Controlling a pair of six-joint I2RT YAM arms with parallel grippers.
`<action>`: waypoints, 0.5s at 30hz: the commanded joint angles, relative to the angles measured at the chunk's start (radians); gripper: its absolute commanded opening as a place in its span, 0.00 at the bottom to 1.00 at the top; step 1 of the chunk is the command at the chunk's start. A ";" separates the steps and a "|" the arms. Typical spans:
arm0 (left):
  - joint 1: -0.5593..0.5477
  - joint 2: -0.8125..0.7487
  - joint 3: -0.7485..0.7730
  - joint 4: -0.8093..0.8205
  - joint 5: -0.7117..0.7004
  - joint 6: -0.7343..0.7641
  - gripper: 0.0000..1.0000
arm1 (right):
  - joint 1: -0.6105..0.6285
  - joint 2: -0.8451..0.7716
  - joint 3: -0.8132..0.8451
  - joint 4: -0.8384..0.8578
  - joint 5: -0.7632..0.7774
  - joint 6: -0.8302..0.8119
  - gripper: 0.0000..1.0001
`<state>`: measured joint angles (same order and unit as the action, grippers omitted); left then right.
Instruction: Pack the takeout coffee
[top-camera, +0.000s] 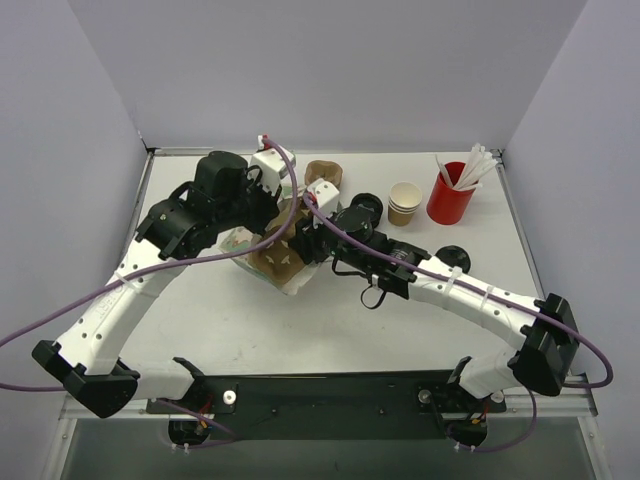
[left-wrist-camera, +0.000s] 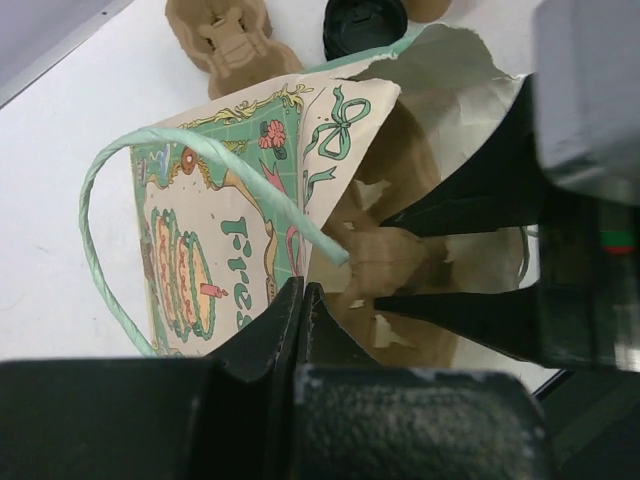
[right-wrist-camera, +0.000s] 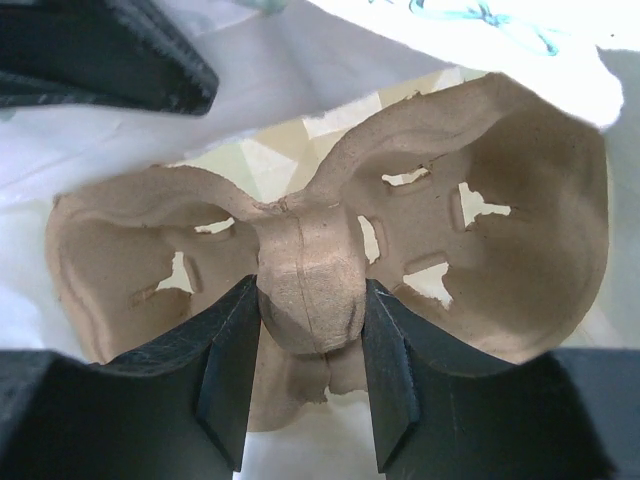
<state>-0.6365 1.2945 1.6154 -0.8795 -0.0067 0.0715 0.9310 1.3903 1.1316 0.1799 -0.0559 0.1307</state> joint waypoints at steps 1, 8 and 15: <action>-0.023 -0.020 -0.020 0.094 0.054 -0.107 0.00 | 0.009 0.027 -0.016 0.148 0.100 0.030 0.29; -0.040 -0.035 -0.038 0.119 0.054 -0.159 0.00 | 0.008 0.073 -0.055 0.262 0.113 0.047 0.29; -0.045 -0.037 -0.035 0.146 0.102 -0.219 0.00 | 0.000 0.093 -0.087 0.319 0.079 0.049 0.29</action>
<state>-0.6750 1.2869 1.5707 -0.8040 0.0322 -0.0860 0.9360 1.4891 1.0557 0.3611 0.0231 0.1604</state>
